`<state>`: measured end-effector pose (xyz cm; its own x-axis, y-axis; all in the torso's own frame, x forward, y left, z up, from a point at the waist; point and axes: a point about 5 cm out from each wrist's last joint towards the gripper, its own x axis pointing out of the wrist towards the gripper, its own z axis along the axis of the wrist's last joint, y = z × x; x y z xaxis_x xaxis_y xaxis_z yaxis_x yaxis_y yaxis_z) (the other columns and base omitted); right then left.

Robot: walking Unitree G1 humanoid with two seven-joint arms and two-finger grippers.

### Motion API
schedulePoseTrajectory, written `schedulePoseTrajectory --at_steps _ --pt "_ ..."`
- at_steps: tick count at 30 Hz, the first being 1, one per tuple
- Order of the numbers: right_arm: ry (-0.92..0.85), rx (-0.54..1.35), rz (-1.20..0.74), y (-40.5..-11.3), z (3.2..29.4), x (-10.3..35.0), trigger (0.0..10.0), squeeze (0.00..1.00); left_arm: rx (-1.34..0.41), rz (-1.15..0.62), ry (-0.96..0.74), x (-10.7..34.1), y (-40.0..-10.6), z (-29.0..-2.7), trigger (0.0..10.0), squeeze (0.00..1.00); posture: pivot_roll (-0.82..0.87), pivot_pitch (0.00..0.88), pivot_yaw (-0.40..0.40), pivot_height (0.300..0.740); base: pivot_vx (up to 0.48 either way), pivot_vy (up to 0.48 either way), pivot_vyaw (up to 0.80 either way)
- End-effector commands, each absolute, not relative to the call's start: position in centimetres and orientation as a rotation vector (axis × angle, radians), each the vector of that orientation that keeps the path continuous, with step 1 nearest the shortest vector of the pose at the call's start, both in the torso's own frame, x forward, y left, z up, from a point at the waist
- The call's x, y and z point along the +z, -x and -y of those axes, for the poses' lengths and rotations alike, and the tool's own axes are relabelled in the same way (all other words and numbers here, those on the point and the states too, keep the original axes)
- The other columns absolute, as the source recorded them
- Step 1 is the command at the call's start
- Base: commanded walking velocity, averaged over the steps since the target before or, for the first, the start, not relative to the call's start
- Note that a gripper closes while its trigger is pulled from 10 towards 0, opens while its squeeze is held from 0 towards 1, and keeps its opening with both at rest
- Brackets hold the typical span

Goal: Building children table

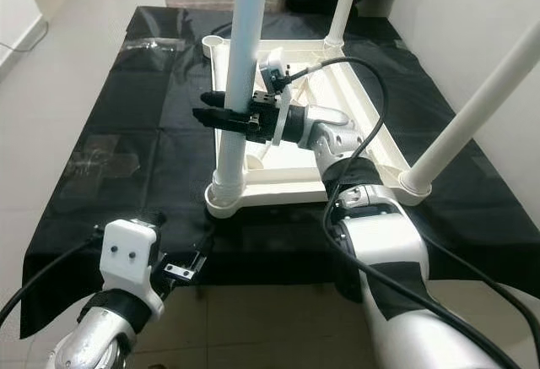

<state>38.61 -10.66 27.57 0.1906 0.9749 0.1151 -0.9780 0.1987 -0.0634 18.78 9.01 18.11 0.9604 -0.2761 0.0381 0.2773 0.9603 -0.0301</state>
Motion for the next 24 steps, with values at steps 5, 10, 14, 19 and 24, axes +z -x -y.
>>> schedulePoseTrajectory --at_steps 5,10,14,19,24 --pt "0.018 1.423 0.121 -38.4 10.2 26.8 10.0 0.0 -0.272 0.014 0.031 18.1 -18.7 -9.0 10.0 0.0 0.13 0.23 -0.101 0.74 0.0 0.0 0.0" --pt "0.054 1.487 0.124 -38.0 9.7 26.3 10.0 0.0 -0.265 0.014 0.029 18.1 -18.7 -9.0 10.0 0.0 0.13 0.233 -0.105 0.74 0.0 0.0 0.0" --pt "0.04 1.496 0.147 -37.9 9.4 26.3 10.0 0.0 -0.264 0.013 0.027 18.2 -18.8 -8.9 10.0 0.0 0.13 0.236 -0.104 0.74 0.0 0.0 0.0" --pt "0.036 1.504 0.155 -37.8 8.9 26.0 10.0 0.0 -0.263 0.011 0.026 18.2 -18.9 -8.9 10.0 0.0 0.13 0.242 -0.104 0.74 0.0 0.0 0.0" --pt "0.019 1.535 0.157 -37.6 8.6 25.8 10.0 0.0 -0.258 0.009 0.023 18.2 -18.9 -9.0 10.0 0.0 0.13 0.244 -0.107 0.74 0.0 0.0 0.0"
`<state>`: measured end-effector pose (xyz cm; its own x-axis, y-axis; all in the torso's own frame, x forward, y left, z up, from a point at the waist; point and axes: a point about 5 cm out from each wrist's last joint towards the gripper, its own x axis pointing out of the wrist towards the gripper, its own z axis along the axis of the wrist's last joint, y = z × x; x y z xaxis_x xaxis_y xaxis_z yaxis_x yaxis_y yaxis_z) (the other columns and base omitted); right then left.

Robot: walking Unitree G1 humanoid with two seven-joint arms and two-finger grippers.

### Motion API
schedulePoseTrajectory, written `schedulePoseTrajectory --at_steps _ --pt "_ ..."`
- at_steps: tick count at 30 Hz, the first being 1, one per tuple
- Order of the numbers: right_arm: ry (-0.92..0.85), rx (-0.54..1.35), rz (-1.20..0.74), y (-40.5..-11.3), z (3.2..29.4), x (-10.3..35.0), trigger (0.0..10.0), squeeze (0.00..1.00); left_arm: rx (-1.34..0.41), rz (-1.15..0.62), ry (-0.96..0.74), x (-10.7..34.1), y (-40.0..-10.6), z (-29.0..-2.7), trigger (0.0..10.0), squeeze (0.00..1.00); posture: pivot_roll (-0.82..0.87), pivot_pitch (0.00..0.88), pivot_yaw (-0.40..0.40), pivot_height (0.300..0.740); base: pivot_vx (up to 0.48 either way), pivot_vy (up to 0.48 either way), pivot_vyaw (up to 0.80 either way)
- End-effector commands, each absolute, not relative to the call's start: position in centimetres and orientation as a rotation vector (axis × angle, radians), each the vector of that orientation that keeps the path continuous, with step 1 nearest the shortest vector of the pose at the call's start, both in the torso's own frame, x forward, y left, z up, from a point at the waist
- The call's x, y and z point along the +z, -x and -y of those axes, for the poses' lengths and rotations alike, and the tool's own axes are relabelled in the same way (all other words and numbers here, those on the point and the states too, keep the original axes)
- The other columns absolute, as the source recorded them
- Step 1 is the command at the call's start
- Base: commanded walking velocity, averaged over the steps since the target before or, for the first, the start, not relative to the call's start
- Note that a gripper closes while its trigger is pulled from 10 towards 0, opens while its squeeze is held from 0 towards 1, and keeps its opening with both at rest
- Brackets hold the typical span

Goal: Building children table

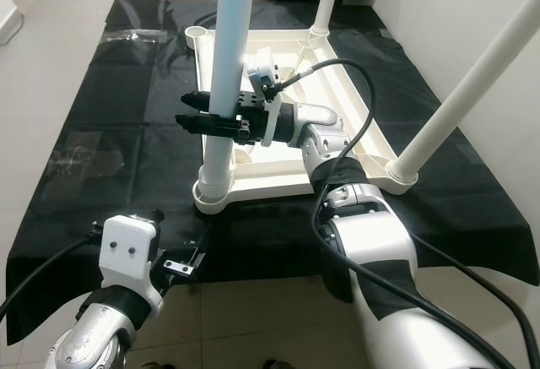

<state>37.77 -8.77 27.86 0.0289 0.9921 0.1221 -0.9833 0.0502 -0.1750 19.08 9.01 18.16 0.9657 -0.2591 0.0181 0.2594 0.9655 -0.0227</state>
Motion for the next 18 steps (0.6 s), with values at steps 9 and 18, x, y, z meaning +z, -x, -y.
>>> schedulePoseTrajectory --at_steps 9,18 --pt "-0.001 1.623 0.186 -37.1 7.8 25.8 10.0 0.0 -0.25 0.003 0.021 18.1 -18.8 -9.1 10.0 0.0 0.13 0.253 -0.108 0.74 0.0 0.0 0.0" --pt "-0.054 1.62 0.247 -37.1 6.8 26.5 10.0 0.0 -0.244 0.001 0.022 18.1 -18.9 -9.2 10.0 0.0 0.13 0.255 -0.114 0.74 0.0 0.0 0.0"
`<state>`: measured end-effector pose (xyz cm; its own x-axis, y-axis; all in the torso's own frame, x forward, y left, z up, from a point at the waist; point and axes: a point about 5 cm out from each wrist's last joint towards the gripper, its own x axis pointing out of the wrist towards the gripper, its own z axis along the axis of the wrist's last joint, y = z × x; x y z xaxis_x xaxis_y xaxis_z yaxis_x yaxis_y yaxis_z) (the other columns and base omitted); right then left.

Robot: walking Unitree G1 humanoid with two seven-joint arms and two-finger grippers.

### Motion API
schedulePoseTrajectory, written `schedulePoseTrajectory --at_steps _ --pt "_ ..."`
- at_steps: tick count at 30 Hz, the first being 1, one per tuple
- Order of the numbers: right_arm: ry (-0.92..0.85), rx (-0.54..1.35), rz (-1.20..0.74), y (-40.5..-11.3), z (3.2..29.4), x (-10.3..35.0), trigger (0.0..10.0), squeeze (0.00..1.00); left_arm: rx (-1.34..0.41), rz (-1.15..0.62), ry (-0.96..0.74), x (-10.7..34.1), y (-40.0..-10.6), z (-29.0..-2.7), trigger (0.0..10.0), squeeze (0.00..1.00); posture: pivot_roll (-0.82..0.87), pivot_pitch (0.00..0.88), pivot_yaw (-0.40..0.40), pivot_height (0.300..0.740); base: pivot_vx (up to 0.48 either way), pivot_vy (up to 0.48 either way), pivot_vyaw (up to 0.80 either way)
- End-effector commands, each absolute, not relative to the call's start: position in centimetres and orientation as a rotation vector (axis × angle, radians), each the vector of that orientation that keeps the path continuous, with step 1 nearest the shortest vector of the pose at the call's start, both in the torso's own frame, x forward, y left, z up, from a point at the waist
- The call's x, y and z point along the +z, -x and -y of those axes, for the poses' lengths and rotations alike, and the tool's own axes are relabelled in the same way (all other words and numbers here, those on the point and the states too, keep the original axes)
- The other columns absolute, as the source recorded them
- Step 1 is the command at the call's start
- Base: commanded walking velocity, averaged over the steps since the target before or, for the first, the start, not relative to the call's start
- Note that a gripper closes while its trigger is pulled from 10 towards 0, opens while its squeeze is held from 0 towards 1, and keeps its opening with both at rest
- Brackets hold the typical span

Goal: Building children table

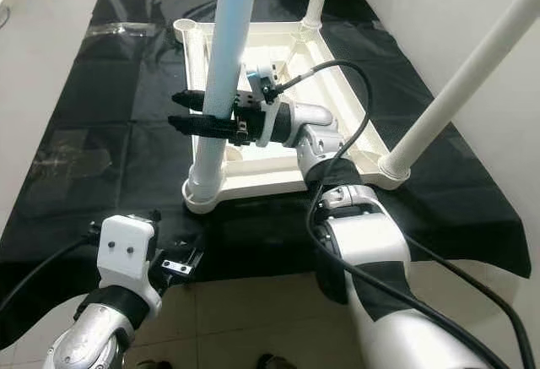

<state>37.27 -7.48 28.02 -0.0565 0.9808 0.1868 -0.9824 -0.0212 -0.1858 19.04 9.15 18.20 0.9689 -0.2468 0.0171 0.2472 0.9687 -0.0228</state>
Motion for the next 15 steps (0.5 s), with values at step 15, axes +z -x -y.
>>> schedulePoseTrajectory --at_steps 15 --pt "-0.11 1.611 0.351 -37.1 5.6 28.3 10.0 0.0 -0.239 -0.005 0.022 18.0 -18.8 -9.2 10.0 0.0 0.13 0.258 -0.117 0.74 0.0 0.0 0.0"
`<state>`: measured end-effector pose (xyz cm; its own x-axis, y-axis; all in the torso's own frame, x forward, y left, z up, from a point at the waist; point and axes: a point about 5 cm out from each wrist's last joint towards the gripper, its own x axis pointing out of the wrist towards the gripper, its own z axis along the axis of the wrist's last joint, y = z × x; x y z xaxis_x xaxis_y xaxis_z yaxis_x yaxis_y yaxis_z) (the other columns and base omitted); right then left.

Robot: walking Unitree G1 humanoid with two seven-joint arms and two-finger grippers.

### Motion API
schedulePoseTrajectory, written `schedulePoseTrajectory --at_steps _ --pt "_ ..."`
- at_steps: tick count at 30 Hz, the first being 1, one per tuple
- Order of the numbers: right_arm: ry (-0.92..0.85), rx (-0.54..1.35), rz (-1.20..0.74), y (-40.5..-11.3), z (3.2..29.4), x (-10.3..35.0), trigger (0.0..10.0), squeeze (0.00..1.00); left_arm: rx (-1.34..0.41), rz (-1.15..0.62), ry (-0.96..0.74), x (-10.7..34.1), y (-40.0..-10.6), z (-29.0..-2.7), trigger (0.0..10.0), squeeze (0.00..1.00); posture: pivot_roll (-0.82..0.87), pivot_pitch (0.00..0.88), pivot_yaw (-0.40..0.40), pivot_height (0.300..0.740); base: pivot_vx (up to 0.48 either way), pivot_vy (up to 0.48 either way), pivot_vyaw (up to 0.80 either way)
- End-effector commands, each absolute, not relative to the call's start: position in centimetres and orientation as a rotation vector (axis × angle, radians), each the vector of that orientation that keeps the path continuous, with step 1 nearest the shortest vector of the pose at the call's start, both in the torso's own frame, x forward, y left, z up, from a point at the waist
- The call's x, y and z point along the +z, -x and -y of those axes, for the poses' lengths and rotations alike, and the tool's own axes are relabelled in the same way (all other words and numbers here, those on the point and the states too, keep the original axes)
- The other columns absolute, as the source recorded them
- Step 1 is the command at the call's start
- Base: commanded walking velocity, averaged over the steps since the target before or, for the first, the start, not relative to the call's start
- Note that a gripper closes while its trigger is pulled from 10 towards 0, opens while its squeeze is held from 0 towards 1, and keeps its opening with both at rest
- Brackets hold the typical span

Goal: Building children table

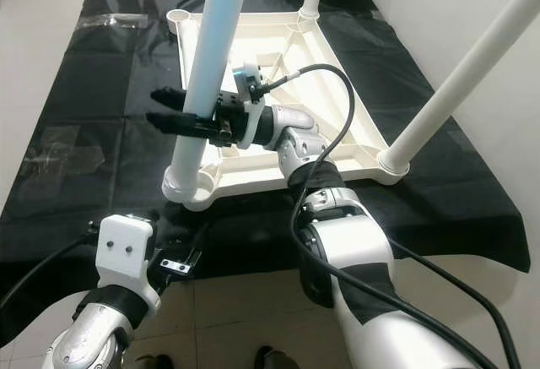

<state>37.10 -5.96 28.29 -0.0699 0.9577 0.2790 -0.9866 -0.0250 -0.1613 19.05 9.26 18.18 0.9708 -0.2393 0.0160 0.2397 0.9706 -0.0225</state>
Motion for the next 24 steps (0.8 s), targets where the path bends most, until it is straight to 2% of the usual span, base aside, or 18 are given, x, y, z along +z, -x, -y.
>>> schedulePoseTrajectory --at_steps 1,3,13,24 --pt "-0.109 1.613 0.352 -37.0 5.6 28.4 10.0 0.0 -0.24 -0.005 0.021 18.0 -18.8 -9.2 10.0 0.0 0.13 0.258 -0.117 0.74 0.0 0.0 0.0" --pt "-0.109 1.613 0.352 -37.0 5.6 28.4 10.0 0.0 -0.24 -0.005 0.021 18.0 -18.8 -9.2 10.0 0.0 0.13 0.258 -0.117 0.74 0.0 0.0 0.0" --pt "0.126 1.635 0.184 -37.0 6.6 25.6 10.0 0.0 -0.236 -0.001 0.025 18.0 -18.7 -9.1 10.0 0.0 0.12 0.244 -0.121 0.74 0.0 0.0 0.0" --pt "0.197 1.68 0.102 -36.8 7.2 24.9 10.0 0.0 -0.239 -0.001 0.024 18.0 -18.8 -9.0 10.0 0.0 0.12 0.238 -0.118 0.74 0.0 0.0 0.0"
